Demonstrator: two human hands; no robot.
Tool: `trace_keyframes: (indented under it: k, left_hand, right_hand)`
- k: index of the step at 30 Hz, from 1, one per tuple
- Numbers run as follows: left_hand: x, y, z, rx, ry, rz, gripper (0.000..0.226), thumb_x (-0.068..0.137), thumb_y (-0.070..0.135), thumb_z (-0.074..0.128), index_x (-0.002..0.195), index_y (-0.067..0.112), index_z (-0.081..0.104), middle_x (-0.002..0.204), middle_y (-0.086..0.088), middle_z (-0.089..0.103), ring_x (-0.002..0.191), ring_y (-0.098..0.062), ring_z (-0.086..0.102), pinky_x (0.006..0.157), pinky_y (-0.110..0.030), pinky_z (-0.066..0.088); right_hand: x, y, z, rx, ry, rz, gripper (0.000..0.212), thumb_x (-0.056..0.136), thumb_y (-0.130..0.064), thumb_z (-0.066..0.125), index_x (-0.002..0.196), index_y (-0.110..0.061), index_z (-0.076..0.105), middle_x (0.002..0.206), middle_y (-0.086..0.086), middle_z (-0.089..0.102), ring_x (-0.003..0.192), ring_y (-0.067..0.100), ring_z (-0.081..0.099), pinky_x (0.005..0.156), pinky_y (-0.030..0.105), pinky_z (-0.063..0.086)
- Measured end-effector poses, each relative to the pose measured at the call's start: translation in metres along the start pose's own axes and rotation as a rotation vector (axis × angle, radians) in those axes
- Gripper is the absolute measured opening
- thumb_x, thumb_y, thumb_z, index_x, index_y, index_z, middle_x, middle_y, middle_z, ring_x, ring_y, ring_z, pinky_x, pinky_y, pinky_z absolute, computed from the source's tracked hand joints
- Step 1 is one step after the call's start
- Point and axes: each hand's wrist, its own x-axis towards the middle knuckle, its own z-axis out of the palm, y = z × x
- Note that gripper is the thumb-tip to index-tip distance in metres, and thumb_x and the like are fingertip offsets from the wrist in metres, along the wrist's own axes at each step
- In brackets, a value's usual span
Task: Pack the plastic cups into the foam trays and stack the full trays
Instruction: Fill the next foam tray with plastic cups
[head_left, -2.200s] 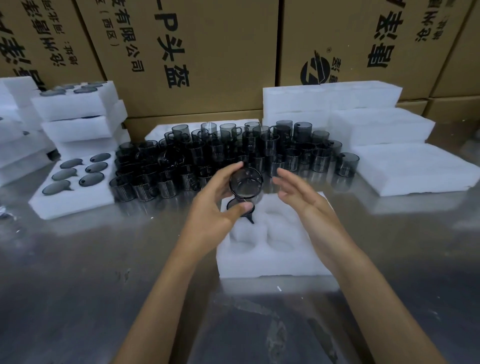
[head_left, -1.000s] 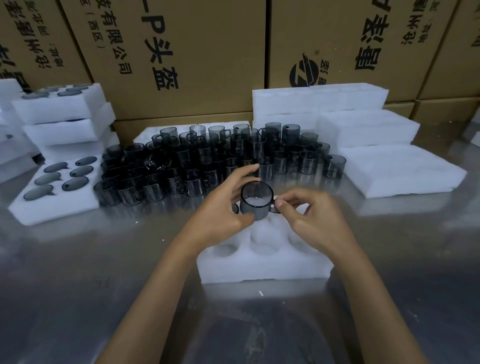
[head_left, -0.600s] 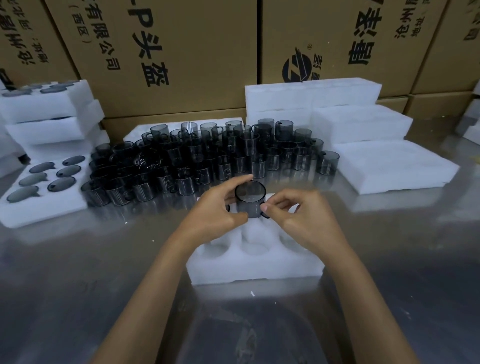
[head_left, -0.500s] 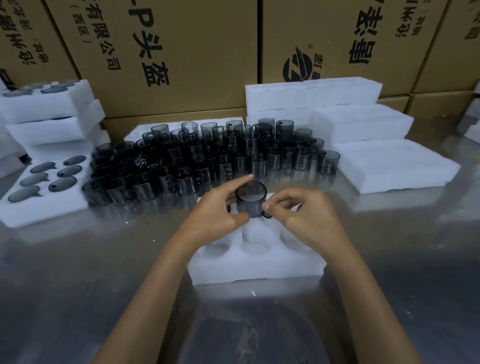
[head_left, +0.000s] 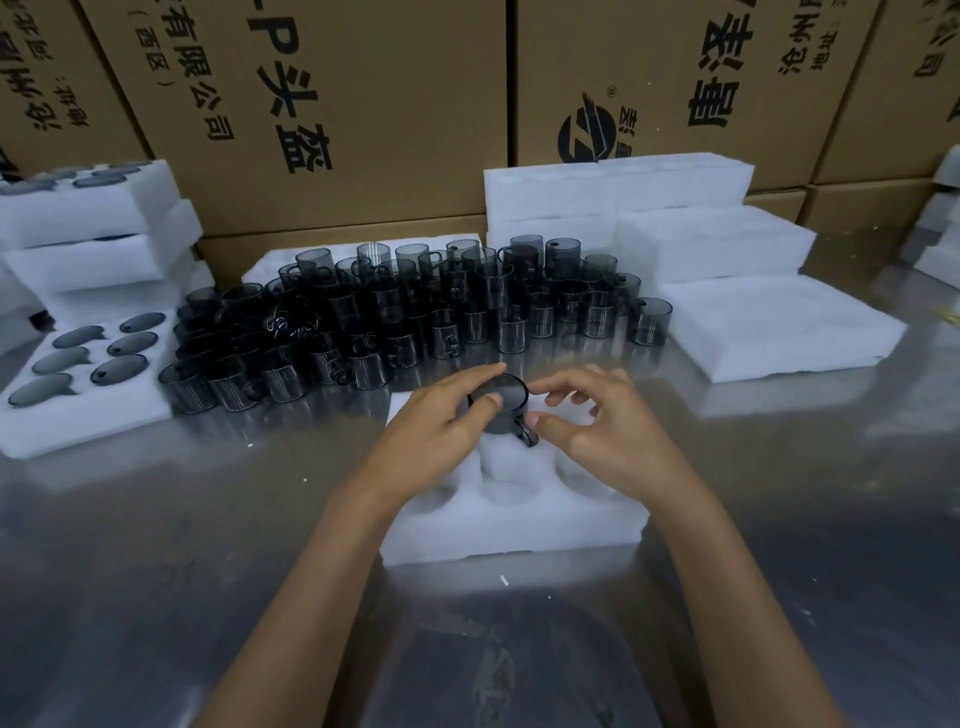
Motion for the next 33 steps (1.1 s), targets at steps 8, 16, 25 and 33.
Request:
trace_keyframes:
  k: [8,16,25,33]
  left_hand:
    - [0.001,-0.008,0.009,0.348,-0.085,0.140,0.041,0.104,0.036,0.036,0.144,0.029,0.041,0.159,0.008,0.032,0.148,0.000,0.007,0.117,-0.017,-0.010]
    - [-0.002,-0.006,0.012,0.501,-0.093,0.071,0.044,0.104,0.043,0.028,0.147,0.036,0.034,0.157,0.016,0.032,0.148,-0.003,0.018,0.121,-0.046,-0.014]
    - [0.010,-0.011,-0.017,-0.038,0.375,-0.044,0.033,0.099,0.020,0.047,0.130,0.029,0.052,0.125,0.010,0.050,0.125,-0.020,0.048,0.111,-0.050,0.034]
    - [0.047,-0.075,-0.054,0.313,0.276,-0.578,0.048,0.091,0.016,0.051,0.139,0.023,0.052,0.137,-0.020,0.037,0.133,-0.036,0.025,0.109,-0.045,0.030]
  right_hand:
    - [0.001,0.003,0.001,-0.284,-0.072,0.033,0.020,0.083,-0.044,0.072,0.101,-0.045,0.063,0.126,-0.019,0.046,0.129,0.004,0.023,0.092,0.024,0.008]
    - [0.004,0.008,0.005,-0.101,-0.105,0.127,0.040,0.083,-0.035,0.075,0.119,-0.041,0.059,0.139,-0.022,0.037,0.143,0.005,0.019,0.113,0.029,0.020]
    - [0.004,0.013,-0.005,0.623,0.017,0.303,0.022,0.085,-0.025,0.073,0.104,-0.037,0.076,0.115,-0.008,0.072,0.117,0.014,0.063,0.107,0.042,0.046]
    - [0.006,0.013,0.000,0.713,-0.017,0.369,0.017,0.089,-0.026,0.065,0.100,-0.031,0.077,0.098,-0.002,0.077,0.089,0.012,0.071,0.068,0.024,0.056]
